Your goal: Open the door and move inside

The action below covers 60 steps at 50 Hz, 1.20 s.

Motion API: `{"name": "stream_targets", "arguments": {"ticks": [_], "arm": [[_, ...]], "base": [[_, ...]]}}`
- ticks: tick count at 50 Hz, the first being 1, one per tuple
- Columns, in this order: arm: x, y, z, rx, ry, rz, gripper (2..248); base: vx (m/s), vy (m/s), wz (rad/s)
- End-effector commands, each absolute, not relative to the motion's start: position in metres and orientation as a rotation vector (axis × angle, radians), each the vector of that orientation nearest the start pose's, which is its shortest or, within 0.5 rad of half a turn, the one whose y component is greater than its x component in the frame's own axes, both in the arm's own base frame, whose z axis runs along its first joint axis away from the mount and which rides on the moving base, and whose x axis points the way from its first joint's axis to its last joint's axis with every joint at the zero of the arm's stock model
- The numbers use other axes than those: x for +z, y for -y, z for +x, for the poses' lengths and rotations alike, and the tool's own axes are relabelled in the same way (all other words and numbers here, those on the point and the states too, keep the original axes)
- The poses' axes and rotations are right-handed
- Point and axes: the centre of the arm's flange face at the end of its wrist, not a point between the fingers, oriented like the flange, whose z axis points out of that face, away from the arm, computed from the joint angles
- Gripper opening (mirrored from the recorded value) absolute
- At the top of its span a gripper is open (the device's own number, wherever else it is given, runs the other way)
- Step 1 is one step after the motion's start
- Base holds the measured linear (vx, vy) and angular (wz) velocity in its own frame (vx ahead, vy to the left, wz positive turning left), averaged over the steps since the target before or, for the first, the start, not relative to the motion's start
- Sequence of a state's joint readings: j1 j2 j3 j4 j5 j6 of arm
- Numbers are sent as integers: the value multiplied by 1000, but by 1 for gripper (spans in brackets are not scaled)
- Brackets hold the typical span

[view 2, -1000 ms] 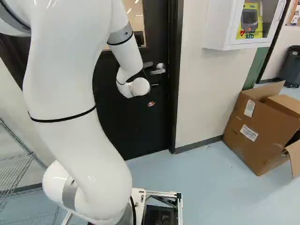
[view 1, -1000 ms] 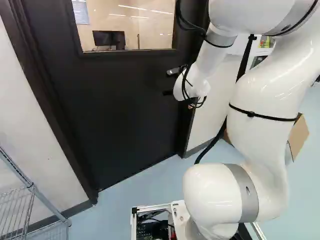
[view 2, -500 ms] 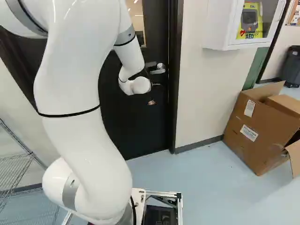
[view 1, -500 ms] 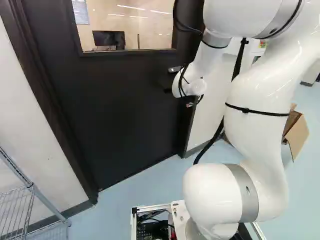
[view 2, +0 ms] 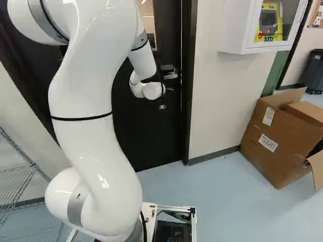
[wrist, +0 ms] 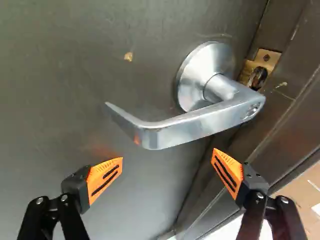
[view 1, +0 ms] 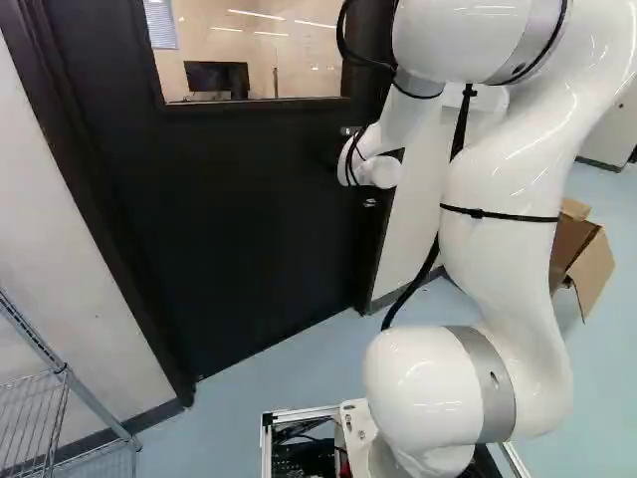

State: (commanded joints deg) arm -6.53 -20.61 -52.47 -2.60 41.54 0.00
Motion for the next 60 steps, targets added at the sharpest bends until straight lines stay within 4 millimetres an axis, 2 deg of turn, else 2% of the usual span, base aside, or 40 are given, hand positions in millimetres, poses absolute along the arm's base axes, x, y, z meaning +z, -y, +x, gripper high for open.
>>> {"name": "stream_targets", "arguments": {"ticks": [11, 42, 60], "arm": [[419, 58, 594, -1929, -119, -2551, 247], [411, 36, 655, -1963, -70, -2495, 247], [407, 14, 677, -1970, -26, -2464, 247]], "base": [[0, 0, 0], [0, 0, 0], [0, 0, 0]]}}
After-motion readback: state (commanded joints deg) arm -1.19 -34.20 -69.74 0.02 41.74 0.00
